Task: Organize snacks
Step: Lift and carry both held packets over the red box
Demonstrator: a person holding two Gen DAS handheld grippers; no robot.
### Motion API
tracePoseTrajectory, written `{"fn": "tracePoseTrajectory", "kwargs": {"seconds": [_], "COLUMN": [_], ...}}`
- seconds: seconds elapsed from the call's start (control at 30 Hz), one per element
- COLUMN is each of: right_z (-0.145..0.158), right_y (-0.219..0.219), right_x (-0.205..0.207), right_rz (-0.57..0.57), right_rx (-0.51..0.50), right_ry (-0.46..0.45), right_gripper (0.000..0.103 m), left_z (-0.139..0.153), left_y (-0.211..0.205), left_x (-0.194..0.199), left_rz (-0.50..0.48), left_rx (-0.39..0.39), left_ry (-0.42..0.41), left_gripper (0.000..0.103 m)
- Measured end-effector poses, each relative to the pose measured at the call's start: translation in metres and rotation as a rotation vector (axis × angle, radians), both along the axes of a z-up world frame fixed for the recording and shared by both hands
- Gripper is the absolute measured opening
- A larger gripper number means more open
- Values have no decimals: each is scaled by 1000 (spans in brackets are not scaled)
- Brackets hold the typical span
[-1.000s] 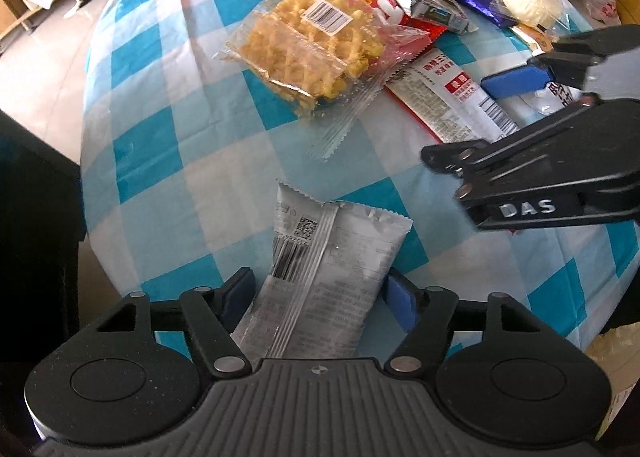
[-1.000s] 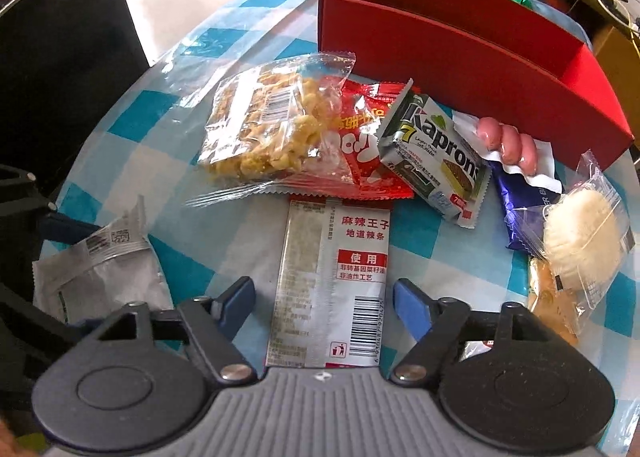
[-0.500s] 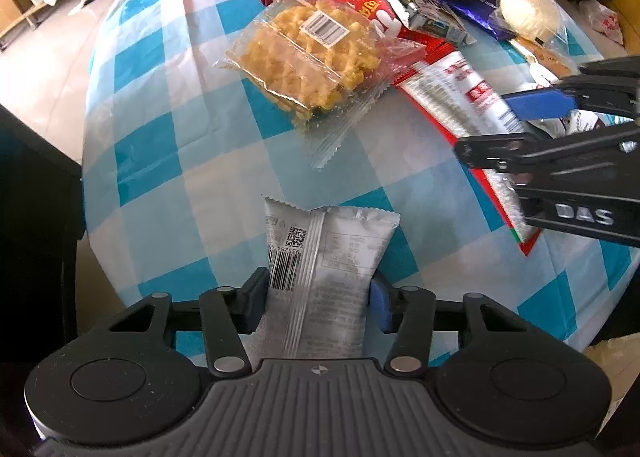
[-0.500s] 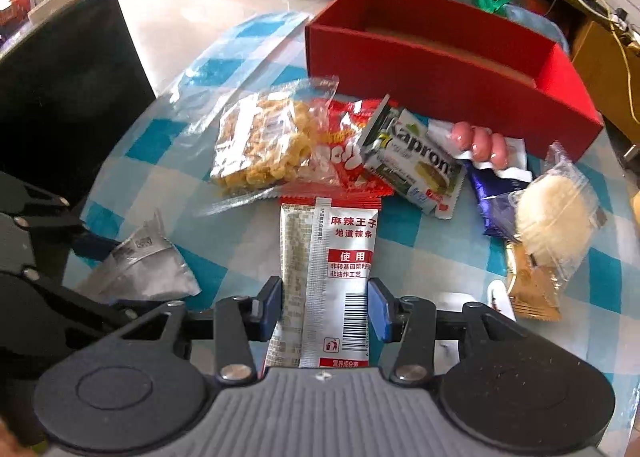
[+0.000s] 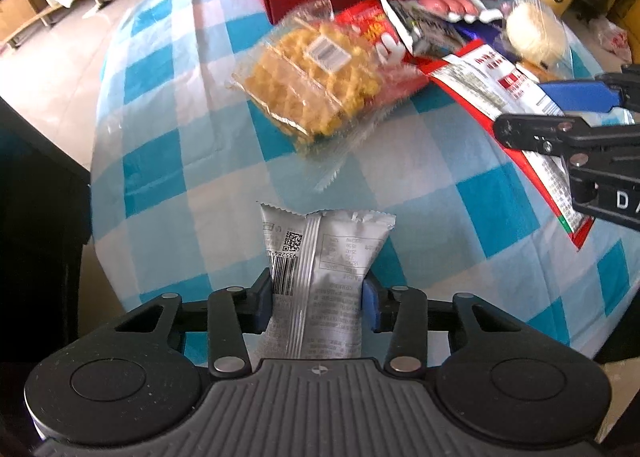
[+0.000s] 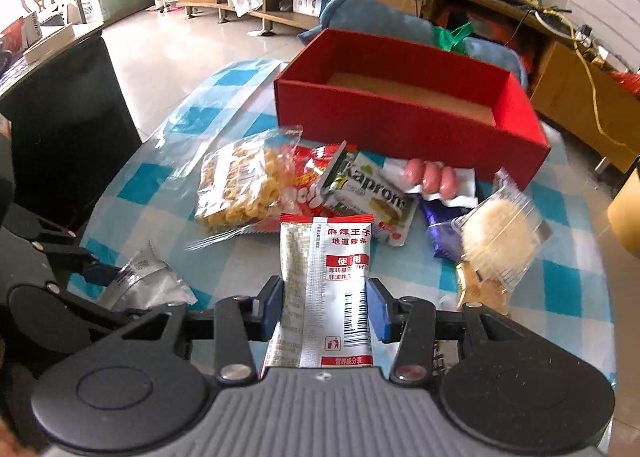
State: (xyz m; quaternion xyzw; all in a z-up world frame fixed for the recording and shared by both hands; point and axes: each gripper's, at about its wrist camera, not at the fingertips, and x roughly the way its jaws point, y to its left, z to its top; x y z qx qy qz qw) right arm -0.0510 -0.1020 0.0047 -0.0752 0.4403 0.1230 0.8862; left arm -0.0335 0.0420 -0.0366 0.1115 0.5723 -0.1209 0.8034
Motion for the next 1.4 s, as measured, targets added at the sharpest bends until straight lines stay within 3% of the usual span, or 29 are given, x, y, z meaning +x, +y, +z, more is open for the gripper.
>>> {"fn": "tracePoseTrajectory", "kwargs": {"seconds": [0.13,0.23,0.3,0.33,0.4,0.43,0.5,0.83,1.4], "right_z": [-3,-4,-3,-2,-1,0,2,7,15], "right_y": [-3,-5,-7,-7,-8,-8,-9,-13,-18], "right_x": [2,3,4,3,2,2,1,-3,3], "right_rz": [-23,-30,-32,-32,-31,-31,-35,-53,-75], "right_rx": [-12,-19,-15,-13,-13,-13,-11,-19,-10], "right_ry": [5,6,3,1,-6,-9,-16,-48,-70], "right_gripper": [42,42,42,42,42,42,42,42,42], "left_z": [-2,-7,-8,-12,-11,-8,-7,9,51], "left_y": [-5,-11,-13,-14,-12,-11,-10,-11,-16], "left_x": [2,1,-1,-2,-4,-4,-6,-11,3], "left_rz": [12,-5,-16,-18,-17,-21,-4,37,41], "left_rx": [24,64,95,108,74,39,8,-19,-117], "left_ry": [-23,-36,-49,-46,-41,-28,-19,-55,-147], "left_gripper": [52,59,84,89,76,63,54,47,47]}}
